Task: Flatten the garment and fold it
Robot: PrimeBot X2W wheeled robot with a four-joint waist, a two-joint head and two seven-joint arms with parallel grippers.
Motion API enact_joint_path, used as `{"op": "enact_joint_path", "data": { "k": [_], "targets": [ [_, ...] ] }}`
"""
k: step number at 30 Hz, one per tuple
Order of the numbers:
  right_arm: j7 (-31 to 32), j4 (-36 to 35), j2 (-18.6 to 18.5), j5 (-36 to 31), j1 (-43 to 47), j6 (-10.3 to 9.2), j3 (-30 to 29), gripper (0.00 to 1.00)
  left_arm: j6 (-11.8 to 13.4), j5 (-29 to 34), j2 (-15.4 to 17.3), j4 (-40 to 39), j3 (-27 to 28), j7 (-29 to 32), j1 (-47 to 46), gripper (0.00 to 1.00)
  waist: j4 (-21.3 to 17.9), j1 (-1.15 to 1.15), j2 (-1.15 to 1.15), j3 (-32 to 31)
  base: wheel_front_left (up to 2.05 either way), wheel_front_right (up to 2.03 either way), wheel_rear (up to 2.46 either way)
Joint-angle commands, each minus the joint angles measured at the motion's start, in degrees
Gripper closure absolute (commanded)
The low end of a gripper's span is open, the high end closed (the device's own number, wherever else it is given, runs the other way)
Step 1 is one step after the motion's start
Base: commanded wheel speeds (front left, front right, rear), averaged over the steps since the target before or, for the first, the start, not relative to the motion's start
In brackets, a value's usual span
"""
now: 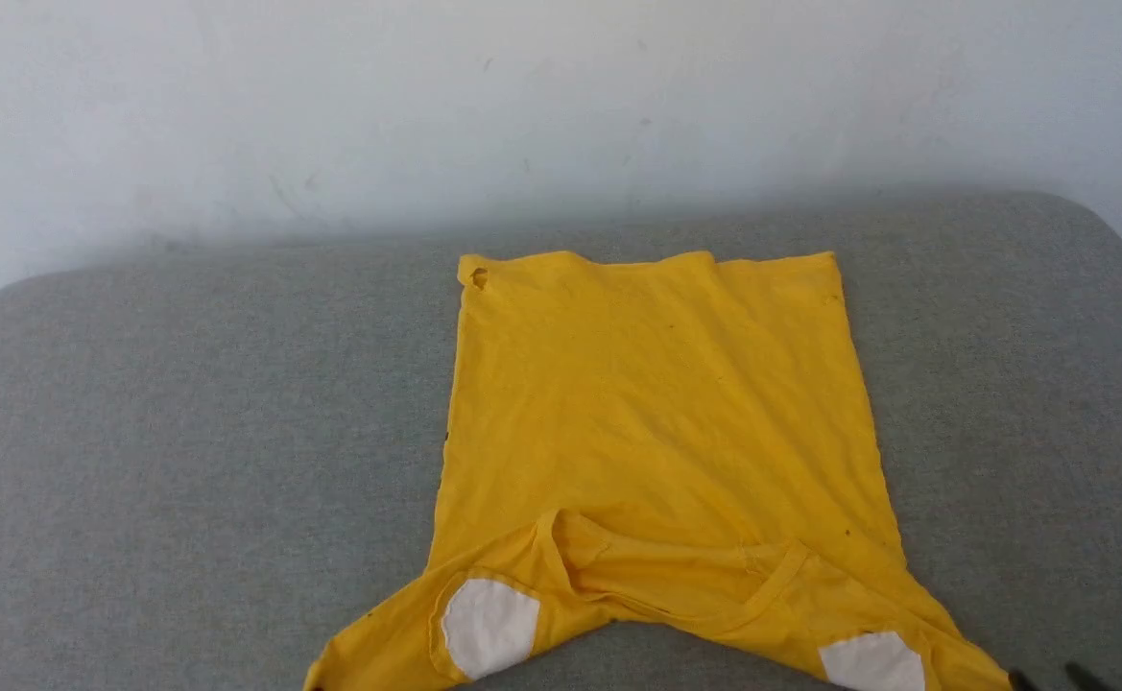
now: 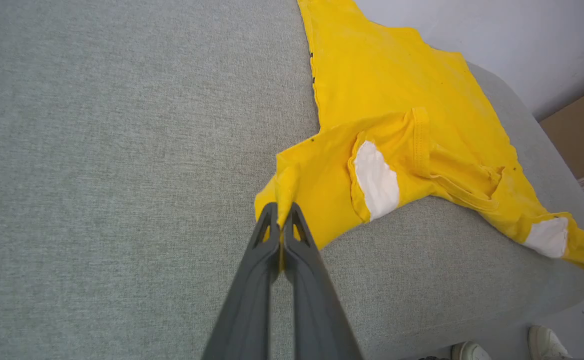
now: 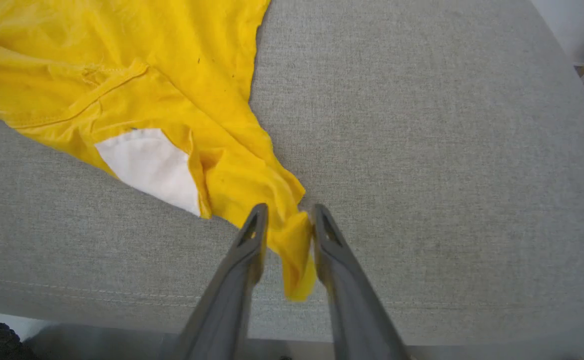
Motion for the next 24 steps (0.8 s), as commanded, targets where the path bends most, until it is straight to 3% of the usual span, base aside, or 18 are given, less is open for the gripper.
{"op": "enact_joint_path", "data": {
  "k": [1, 6, 13, 20, 24],
  "targets": [
    [0.1, -0.2, 0.2, 0.7, -1.6, -0.12, -0.7, 0.00, -0.4, 0.2, -0.1, -0.4, -0.1, -0.1, -1.1, 1.00, 0.4, 0.00, 0.00, 0.2, 0.00, 0.00, 0.00],
    [1.8, -6.5, -0.5, 4.9, -11.0, -0.12, -6.6, 0.00, -0.3, 0.9, -0.4, -2.0, -0.4, -0.2, -2.8, 1.00, 1.2, 0.00, 0.00, 2.6, 0.00, 0.00, 0.00],
    [11.5, -12.6, -9.1, 8.0, -34.3, -0.12, -7.1, 0.00, -0.1, 3.1, -0.6, -4.8, -1.0, -0.3, -6.4, 1.00, 2.9, 0.00, 0.00, 9.2, 0.00, 0.00, 0.00],
    [22.1, 0.5, -9.0, 8.1, -57.9, -0.12, -3.6, 0.00, -0.4, 5.9, -1.9, -6.3, -3.1, -0.1, -11.8, 1.00, 6.5, 0.00, 0.00, 16.0, 0.00, 0.00, 0.00],
    [24.4, 9.8, -8.3, 3.5, -66.5, -0.12, -1.3, 0.00, -0.8, 7.3, -2.5, -6.4, -4.4, 0.4, -14.7, 1.00, 8.9, 0.00, 0.00, 19.7, 0.00, 0.00, 0.00]
  ]
}}
